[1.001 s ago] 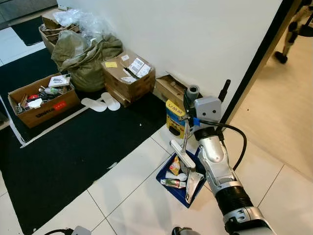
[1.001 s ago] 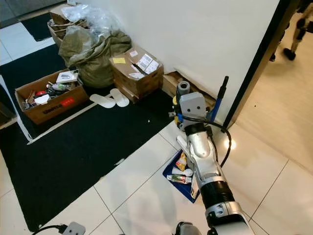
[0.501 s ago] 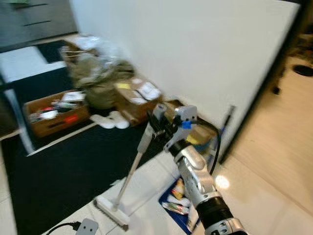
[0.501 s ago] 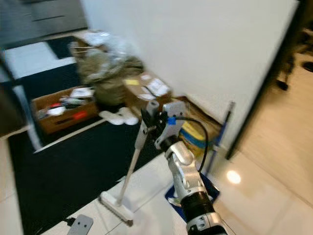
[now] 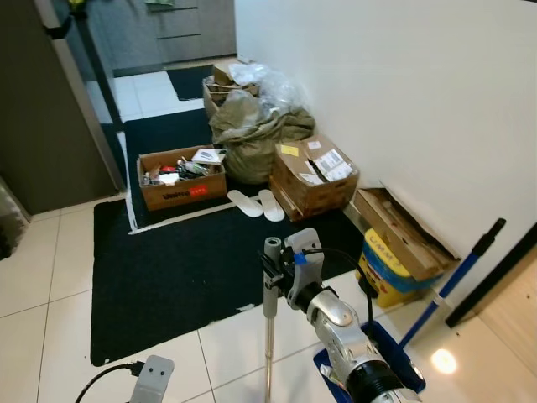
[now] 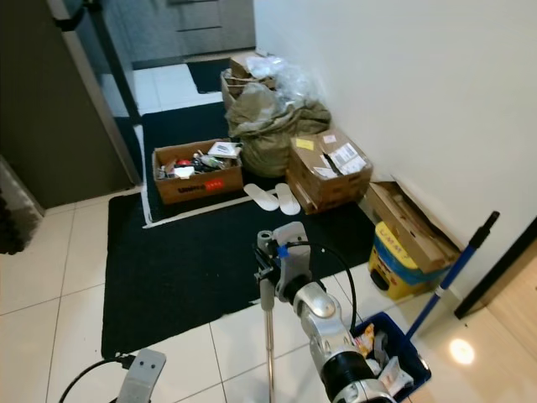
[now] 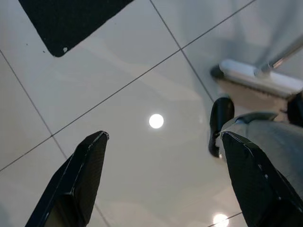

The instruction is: Sweep floor

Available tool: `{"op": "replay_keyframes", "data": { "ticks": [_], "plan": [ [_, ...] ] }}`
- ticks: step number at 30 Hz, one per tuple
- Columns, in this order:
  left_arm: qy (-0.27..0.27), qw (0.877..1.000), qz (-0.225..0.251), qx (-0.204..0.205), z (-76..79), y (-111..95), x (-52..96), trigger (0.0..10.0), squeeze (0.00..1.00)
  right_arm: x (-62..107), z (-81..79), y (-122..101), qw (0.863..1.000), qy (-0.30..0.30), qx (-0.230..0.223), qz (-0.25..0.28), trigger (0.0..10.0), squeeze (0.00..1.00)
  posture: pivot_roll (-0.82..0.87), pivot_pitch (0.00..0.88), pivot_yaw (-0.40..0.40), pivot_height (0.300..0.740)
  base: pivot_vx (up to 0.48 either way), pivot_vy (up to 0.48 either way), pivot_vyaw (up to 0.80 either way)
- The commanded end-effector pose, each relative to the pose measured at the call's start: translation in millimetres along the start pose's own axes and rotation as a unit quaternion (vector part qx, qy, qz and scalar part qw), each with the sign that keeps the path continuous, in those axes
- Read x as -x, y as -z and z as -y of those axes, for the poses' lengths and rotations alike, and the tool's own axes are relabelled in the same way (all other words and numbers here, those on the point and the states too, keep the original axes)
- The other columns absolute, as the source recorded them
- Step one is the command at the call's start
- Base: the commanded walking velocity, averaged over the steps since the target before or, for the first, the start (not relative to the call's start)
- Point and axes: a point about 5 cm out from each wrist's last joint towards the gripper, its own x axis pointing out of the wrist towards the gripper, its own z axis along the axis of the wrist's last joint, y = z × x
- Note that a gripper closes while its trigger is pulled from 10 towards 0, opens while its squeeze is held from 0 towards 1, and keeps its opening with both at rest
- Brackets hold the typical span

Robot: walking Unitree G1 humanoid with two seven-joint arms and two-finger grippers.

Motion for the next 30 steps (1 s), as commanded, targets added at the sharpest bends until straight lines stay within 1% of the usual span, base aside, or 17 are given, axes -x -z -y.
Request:
{"op": "replay_keyframes", "data": {
  "ticks": [1,2,4,5,9,14,16,18,22,27,30],
  "plan": [
    [-0.001,1.0,-0.006,-0.004,-1.3,3,0.6,10.0,0.0,0.6,0.1,1,1.0,0.001,-0.007,-0.002,10.0,0.0,-0.02,0.0,-0.029,0.74,0.0,0.0,0.77],
    [-0.001,1.0,-0.006,-0.004,-1.3,3,0.6,10.0,0.0,0.6,0.1,1,1.0,0.001,-0.007,-0.002,10.0,0.0,-0.02,0.0,-0.029,0.74,0.0,0.0,0.77],
    [0.001,1.0,-0.008,-0.011,-2.1,5,1.1,10.0,0.0,5.8,5.8,9,1.0,0.021,-0.01,-0.016,10.0,0.0,-0.02,0.0,-0.03,0.74,0.133,0.0,0.76],
    [0.001,1.0,-0.01,-0.014,-3.0,6,1.5,10.0,0.0,8.2,9.3,12,0.999,0.034,-0.017,-0.02,10.0,0.0,-0.02,0.0,-0.029,0.74,0.315,0.0,0.0],
    [0.001,1.0,-0.013,-0.018,-4.8,9,2.1,10.0,0.0,10.2,14.3,17,0.998,0.05,-0.021,-0.029,10.0,0.0,-0.02,0.0,-0.028,0.74,0.338,0.0,0.0],
    [0.003,0.999,-0.017,-0.026,-6.3,11,2.6,10.0,0.0,10.8,19.3,14,0.998,0.052,-0.019,-0.011,10.0,0.0,-0.03,0.0,-0.02,0.74,0.391,0.0,0.0],
    [0.004,0.999,-0.017,-0.029,-6.3,11,2.6,10.0,0.0,10.6,19.1,11,0.999,0.043,-0.019,-0.001,10.0,0.0,-0.03,0.0,-0.02,0.74,0.424,0.0,0.0],
    [0.005,0.999,-0.016,-0.031,-6.1,10,2.3,10.0,0.0,10.2,18.8,8,1.0,0.029,-0.006,0.007,10.0,0.0,-0.03,0.0,-0.02,0.74,0.435,0.0,0.77],
    [0.007,0.999,-0.014,-0.032,-5.6,8,2.0,10.0,0.0,9.5,18.3,6,1.0,0.025,-0.007,0.012,10.0,0.0,-0.03,0.0,-0.02,0.74,0.442,0.0,0.76],
    [0.01,0.999,-0.011,-0.033,-3.7,6,1.5,10.0,0.0,8.3,18.5,4,0.999,0.028,-0.023,0.021,10.0,0.0,-0.02,0.0,-0.021,0.74,0.454,0.0,0.76],
    [0.011,0.999,-0.011,-0.033,-3.1,7,1.6,10.0,0.0,8.0,18.5,3,0.999,0.029,-0.025,0.023,10.0,0.0,-0.02,0.0,-0.021,0.74,0.458,0.0,0.76]
  ]
}}
